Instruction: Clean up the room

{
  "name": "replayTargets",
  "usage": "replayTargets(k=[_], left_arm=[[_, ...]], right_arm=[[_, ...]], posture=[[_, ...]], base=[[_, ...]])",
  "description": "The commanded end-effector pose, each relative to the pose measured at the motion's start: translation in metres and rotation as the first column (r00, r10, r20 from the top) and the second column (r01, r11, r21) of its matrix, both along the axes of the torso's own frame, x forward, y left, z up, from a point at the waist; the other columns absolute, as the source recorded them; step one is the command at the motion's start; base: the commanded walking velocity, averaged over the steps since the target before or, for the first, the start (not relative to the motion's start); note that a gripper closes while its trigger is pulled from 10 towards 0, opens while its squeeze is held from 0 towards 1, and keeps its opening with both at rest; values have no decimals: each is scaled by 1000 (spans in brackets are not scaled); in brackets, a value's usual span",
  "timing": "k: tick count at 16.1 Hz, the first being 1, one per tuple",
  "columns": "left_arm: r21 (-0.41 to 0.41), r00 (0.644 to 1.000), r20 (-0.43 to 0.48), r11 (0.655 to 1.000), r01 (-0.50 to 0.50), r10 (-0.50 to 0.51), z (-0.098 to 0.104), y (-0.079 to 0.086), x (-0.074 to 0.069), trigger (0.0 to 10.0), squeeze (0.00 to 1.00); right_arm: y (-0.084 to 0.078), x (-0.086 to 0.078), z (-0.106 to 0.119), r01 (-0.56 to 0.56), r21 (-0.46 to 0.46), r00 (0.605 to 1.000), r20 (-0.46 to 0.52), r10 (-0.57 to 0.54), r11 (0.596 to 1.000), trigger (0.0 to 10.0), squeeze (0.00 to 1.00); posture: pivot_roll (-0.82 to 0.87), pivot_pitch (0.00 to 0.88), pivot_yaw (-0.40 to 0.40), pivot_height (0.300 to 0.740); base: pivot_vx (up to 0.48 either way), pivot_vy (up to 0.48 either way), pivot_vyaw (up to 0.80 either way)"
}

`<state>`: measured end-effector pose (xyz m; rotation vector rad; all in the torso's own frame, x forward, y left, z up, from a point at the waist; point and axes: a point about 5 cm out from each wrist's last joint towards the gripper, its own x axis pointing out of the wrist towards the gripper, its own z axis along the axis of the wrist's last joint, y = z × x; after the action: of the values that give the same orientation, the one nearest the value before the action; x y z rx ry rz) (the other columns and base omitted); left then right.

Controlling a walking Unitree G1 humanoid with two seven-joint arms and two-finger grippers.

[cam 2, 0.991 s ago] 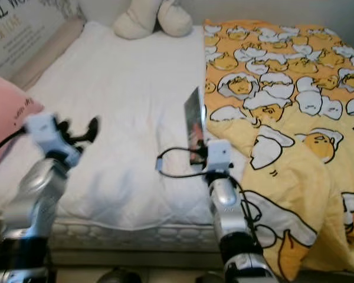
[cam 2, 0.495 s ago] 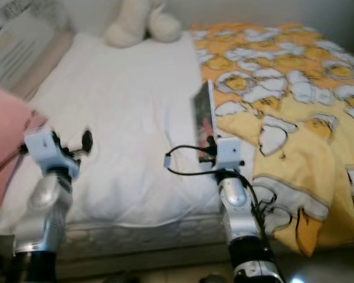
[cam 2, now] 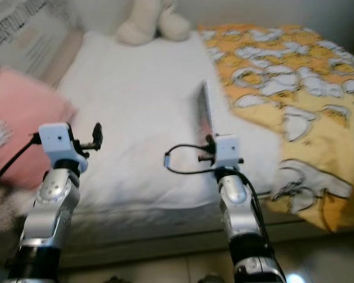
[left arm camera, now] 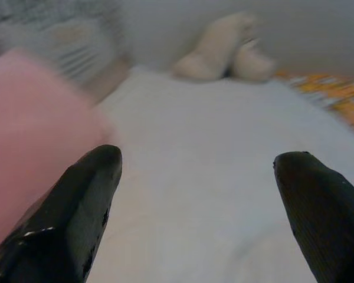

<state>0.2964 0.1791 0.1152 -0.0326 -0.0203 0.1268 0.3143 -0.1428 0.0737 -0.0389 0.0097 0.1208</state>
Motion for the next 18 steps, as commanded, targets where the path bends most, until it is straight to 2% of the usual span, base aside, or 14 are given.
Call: replayTargets(k=[1,2,6,8,11,13,18], left_arm=[[-18,999,-16,999,-35,34,-4,1,-1,10000,0],[-48,999,-34,998,-40,38,-8,-2,-3,10000,0],[-41,999,-29,998,-48,46,-8,-4,-3,10000,0],[-15,998,-26,998,-54,53,-7,-3,-2,10000,0],[26,999,-19,999,-45,45,-6,-7,-3,10000,0],[9,998,9,998,-56,56,0,-6,-4,10000,0],[56,994,89,996,-65,60,15,-8,-4,10000,0]], right_arm=[[10,9,15,-36,4,998,57,35,999,0,0],[11,10,16,-40,10,998,57,39,999,0,0],[14,11,15,-61,12,997,50,60,998,0,0],[16,11,15,-76,10,996,49,76,997,0,0],[18,12,15,-89,12,995,46,88,996,0,0],[20,13,15,-100,13,994,45,99,995,0,0],[22,17,18,-112,17,993,46,111,994,0,0]], posture=[[-67,0,39,740],[-67,0,38,740],[-55,0,27,740],[-50,0,25,740],[-44,0,22,740],[-38,0,17,740],[-23,0,9,740]], base=[[0,450,0],[0,450,0],[0,450,0],[-122,403,0],[0,0,0],[414,0,0],[480,0,0]])
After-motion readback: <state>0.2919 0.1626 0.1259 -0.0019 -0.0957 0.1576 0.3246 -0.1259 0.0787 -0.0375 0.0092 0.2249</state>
